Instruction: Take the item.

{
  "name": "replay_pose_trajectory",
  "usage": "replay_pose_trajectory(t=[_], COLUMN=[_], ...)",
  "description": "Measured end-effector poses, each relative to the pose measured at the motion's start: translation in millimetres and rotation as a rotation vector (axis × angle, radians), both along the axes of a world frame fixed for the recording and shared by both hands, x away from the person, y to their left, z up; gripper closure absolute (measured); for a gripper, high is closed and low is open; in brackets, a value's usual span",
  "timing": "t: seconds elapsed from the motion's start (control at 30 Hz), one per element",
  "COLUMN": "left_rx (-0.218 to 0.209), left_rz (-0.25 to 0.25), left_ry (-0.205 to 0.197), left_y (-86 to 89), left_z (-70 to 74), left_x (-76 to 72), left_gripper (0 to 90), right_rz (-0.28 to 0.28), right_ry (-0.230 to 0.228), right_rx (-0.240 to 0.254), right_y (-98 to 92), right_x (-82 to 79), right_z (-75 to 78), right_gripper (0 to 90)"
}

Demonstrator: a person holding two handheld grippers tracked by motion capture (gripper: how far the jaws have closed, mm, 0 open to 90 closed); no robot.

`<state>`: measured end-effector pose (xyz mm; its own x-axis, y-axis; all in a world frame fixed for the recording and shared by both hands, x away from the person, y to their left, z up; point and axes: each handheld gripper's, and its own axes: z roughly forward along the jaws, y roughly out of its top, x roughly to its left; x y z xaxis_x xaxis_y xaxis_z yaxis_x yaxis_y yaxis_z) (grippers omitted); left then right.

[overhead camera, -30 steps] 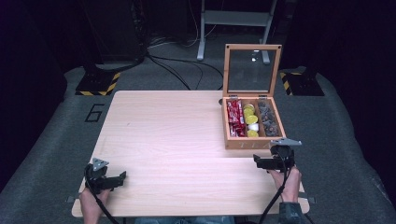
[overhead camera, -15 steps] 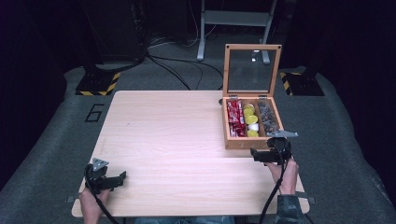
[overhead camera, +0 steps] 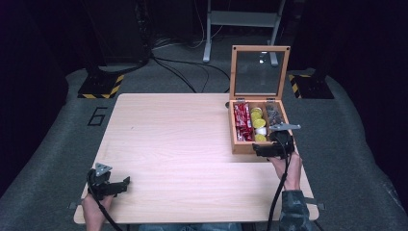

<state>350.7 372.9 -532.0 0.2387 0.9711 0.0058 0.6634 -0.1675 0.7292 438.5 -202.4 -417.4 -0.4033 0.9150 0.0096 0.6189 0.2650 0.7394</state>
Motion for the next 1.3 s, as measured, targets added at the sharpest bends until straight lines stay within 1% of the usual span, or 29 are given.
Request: replay_pose_trajectory(t=[0.07,0.13,0.17,0.37,0.4,0.47,0.5,0.53,0.63,0.7,0.77,0.8,0.83,0.93,0.97,1.03,1.17,1.23,1.3], left_rx=[0.000,0.000,0.000,0.000,-0.001,-0.001,-0.001,0.001,0.001,0.000,0.000,0.001,0.001,0.000,0.001,0.001,0.001,0.001,0.001], left_rz=[-0.001,-0.002,-0.002,0.001,-0.003,-0.001,-0.001,-0.003,0.000,0.001,-0.002,0.000,0.000,-0.003,0.000,0.000,-0.004,0.000,0.000], left_ry=[0.003,0.004,0.004,0.000,0.006,0.003,0.003,0.006,0.000,0.000,0.004,0.001,0.001,0.006,0.001,0.001,0.007,0.001,0.001], left_y=[0.1,0.1,0.1,-0.1,0.3,0.1,0.1,0.2,0.0,-0.1,0.1,0.0,0.0,0.2,0.0,0.0,0.3,0.0,0.0], left_z=[0.3,0.3,0.3,0.0,0.4,0.2,0.2,0.5,0.1,0.0,0.3,0.1,0.1,0.5,0.1,0.1,0.5,0.1,0.1], left_x=[-0.1,-0.1,-0.1,0.0,-0.1,0.0,0.0,-0.1,0.0,0.0,-0.1,-0.1,-0.1,-0.2,-0.1,-0.1,-0.1,0.0,-0.1], left_gripper=[4.3,4.3,4.3,4.3,4.3,4.3,4.3,4.3,4.4,4.3,4.3,4.4,4.4,4.4,4.4,4.4,4.4,4.4,4.4], right_rz=[0.000,0.010,0.005,0.015,0.018,0.021,0.021,0.028,0.030,0.037,0.041,0.042,0.042,0.050,0.053,0.057,0.063,0.071,0.067], right_ry=[0.004,0.008,0.014,0.023,0.028,0.034,0.034,0.032,0.035,0.045,0.050,0.047,0.047,0.058,0.061,0.061,0.082,0.089,0.097], right_rx=[0.000,-0.003,0.003,0.000,0.005,0.003,0.003,0.001,-0.001,0.000,-0.010,-0.018,-0.018,-0.015,-0.014,-0.011,-0.007,-0.006,-0.003], right_y=[1.1,3.4,4.7,8.7,9.6,12.4,12.4,14.2,16.3,18.4,21.1,22.4,22.4,27.0,27.9,28.8,34.3,36.0,37.0], right_x=[1.2,6.1,7.5,17.0,19.0,25.4,25.4,30.4,35.0,41.5,47.2,49.1,49.1,57.2,59.1,61.2,70.7,75.1,77.1], right_z=[1.0,3.1,3.5,4.2,4.2,5.0,5.0,6.0,7.3,8.7,10.1,10.6,10.6,11.5,11.7,12.0,12.1,11.5,11.2], right_gripper=[5.4,5.4,5.4,5.5,5.5,5.5,5.5,5.5,5.9,6.0,6.3,6.2,6.2,6.2,6.2,6.2,4.9,4.7,4.7])
